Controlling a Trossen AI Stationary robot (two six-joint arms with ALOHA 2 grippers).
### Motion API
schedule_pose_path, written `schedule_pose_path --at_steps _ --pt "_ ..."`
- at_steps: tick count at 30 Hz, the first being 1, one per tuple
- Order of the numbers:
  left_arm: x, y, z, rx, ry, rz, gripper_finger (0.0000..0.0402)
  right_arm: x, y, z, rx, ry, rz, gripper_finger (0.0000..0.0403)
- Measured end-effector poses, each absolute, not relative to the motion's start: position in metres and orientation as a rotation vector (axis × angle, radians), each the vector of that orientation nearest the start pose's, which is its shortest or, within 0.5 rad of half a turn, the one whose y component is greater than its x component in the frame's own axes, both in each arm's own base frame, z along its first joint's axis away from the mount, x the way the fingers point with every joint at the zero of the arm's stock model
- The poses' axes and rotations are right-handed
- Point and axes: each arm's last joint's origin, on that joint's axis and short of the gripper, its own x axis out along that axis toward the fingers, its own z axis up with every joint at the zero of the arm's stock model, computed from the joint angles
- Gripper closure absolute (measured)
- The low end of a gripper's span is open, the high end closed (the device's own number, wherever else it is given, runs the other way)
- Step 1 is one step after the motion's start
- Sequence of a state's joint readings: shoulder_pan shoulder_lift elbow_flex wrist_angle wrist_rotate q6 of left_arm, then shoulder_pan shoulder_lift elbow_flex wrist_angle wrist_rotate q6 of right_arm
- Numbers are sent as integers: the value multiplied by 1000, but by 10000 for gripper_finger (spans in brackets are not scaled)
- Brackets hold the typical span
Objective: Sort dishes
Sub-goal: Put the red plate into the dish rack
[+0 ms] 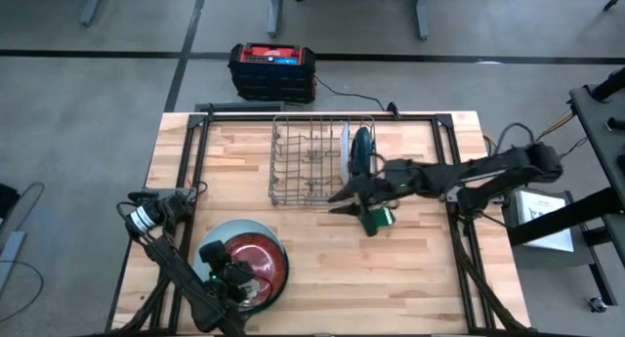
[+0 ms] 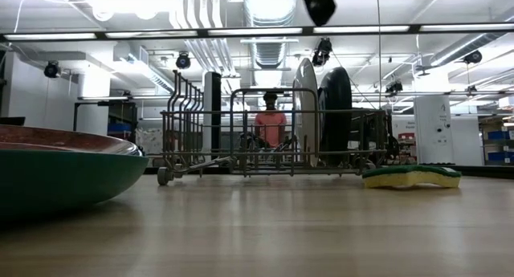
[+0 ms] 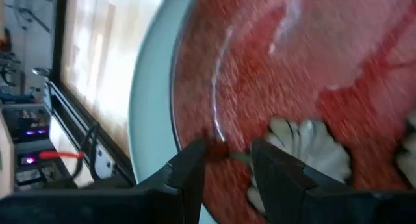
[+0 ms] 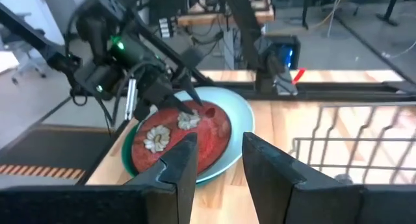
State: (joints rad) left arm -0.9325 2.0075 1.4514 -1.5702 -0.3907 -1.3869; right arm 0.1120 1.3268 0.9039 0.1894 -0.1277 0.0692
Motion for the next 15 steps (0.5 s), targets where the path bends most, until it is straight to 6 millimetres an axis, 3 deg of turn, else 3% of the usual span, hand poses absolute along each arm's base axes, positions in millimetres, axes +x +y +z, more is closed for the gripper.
schedule_pose_path --at_steps 10,15 --pt "167 -277 185 127 1322 791 286 357 61 285 10 326 285 290" --pt "163 -279 183 98 1271 801 286 388 75 271 -63 400 328 295"
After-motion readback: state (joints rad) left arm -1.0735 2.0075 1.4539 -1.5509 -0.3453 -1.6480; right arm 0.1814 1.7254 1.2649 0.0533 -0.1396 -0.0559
